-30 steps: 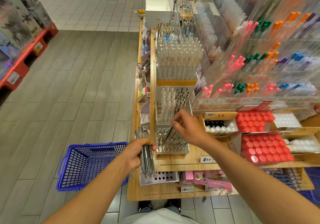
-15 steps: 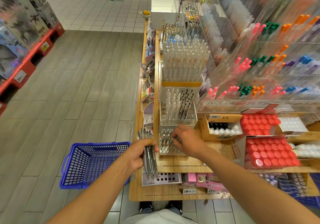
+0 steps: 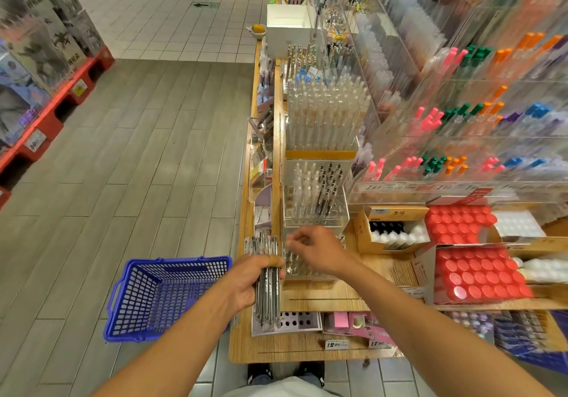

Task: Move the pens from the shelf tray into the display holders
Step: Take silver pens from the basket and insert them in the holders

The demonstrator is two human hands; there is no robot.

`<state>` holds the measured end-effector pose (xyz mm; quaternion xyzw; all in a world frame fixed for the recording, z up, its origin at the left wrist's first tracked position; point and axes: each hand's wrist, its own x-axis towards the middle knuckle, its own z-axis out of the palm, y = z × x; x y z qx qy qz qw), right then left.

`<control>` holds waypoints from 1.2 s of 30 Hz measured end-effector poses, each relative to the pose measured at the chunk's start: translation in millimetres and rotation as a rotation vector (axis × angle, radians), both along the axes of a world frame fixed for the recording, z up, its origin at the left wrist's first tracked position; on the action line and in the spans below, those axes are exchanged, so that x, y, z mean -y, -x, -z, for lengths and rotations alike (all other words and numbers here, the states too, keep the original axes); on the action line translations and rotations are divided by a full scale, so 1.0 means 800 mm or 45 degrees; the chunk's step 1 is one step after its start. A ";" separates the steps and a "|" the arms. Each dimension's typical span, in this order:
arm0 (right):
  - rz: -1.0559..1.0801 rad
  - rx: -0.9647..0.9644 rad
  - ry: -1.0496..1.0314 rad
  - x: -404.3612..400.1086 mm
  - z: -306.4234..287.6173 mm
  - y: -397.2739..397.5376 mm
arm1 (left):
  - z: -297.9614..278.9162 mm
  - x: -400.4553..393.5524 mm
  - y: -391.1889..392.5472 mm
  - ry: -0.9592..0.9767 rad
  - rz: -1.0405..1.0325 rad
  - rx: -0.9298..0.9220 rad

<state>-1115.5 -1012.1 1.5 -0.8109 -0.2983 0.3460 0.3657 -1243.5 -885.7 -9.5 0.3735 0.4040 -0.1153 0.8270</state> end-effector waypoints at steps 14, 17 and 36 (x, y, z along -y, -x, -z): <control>0.121 -0.468 -0.018 -0.005 -0.022 0.012 | -0.009 0.010 -0.002 -0.012 0.090 0.064; 0.172 -0.497 -0.056 -0.008 -0.025 0.014 | -0.010 0.009 -0.005 -0.002 0.114 0.076; 0.281 -0.680 -0.326 0.021 -0.036 -0.029 | 0.010 -0.009 0.007 0.145 -0.100 0.035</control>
